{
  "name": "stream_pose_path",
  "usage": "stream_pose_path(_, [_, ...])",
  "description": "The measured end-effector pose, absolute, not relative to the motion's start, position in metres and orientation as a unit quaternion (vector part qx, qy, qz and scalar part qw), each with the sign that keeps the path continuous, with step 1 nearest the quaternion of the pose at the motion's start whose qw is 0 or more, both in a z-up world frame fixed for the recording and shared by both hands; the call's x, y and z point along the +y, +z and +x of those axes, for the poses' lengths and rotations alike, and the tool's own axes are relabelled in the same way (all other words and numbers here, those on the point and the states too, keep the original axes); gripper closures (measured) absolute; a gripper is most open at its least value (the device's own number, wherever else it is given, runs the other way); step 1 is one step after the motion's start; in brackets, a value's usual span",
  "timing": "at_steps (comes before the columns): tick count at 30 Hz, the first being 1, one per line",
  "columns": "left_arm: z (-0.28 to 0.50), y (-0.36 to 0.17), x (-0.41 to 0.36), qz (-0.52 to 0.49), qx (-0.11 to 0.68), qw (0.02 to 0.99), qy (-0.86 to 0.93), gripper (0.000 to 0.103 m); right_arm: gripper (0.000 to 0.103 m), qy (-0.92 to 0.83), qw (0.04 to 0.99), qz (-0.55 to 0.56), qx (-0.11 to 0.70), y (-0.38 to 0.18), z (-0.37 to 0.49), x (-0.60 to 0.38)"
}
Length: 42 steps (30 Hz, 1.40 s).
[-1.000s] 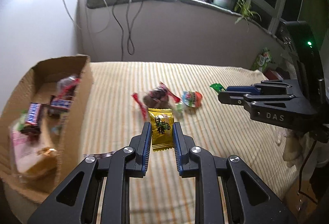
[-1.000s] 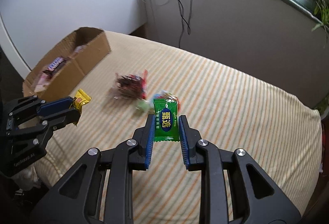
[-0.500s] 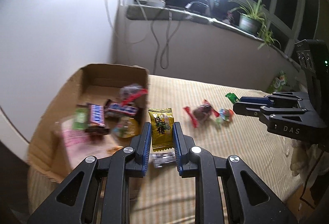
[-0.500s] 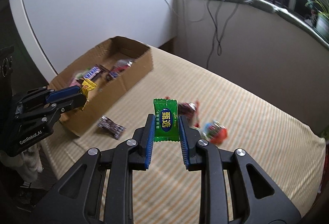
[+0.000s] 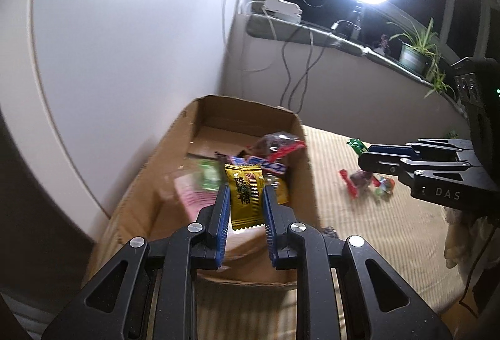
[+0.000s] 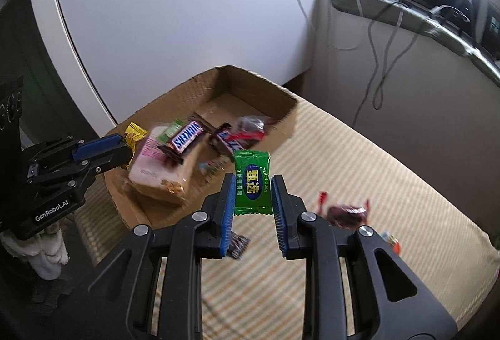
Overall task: Organize snacks
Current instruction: 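Carry both candies into the box and open both tools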
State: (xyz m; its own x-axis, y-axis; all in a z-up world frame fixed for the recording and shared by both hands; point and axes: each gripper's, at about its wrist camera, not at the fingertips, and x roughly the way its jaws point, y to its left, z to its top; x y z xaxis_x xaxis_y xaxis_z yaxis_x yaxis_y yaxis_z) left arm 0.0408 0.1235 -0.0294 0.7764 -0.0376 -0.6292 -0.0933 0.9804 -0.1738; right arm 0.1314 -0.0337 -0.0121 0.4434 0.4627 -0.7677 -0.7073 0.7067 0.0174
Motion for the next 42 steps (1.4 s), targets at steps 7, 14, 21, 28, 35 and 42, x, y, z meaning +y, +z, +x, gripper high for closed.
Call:
stream_pose_path(7, [0.042,-0.034,0.139,-0.103,0.336,0.936,0.026,0.084,0.079,0.365,0.825,-0.166,0.399,-0.021,0.137,-0.002])
stream_pose_path(14, [0.044,-0.036,0.145,-0.105,0.338,0.935,0.03,0.084,0.079,0.372,0.817,-0.171,0.405,-0.028,0.143,0.016])
stream_pose_path(21, [0.048,-0.039,0.148,-0.106,0.341,0.934,0.03,0.084,0.079,0.377,0.811,-0.169,0.414,-0.037,0.15,0.029])
stream_pose_path(28, [0.05,-0.041,0.148,-0.105,0.345,0.932,0.029,0.084,0.079,0.381,0.806,-0.169,0.42,-0.044,0.154,0.036])
stream_pose_path(35, [0.052,-0.04,0.147,-0.103,0.343,0.933,0.033,0.083,0.078,0.388,0.805,-0.174,0.414,-0.043,0.152,0.041])
stream_pose_path(42, [0.05,-0.039,0.148,-0.102,0.34,0.934,0.039,0.07,0.022,0.378,0.819,-0.173,0.396,-0.034,0.148,0.035])
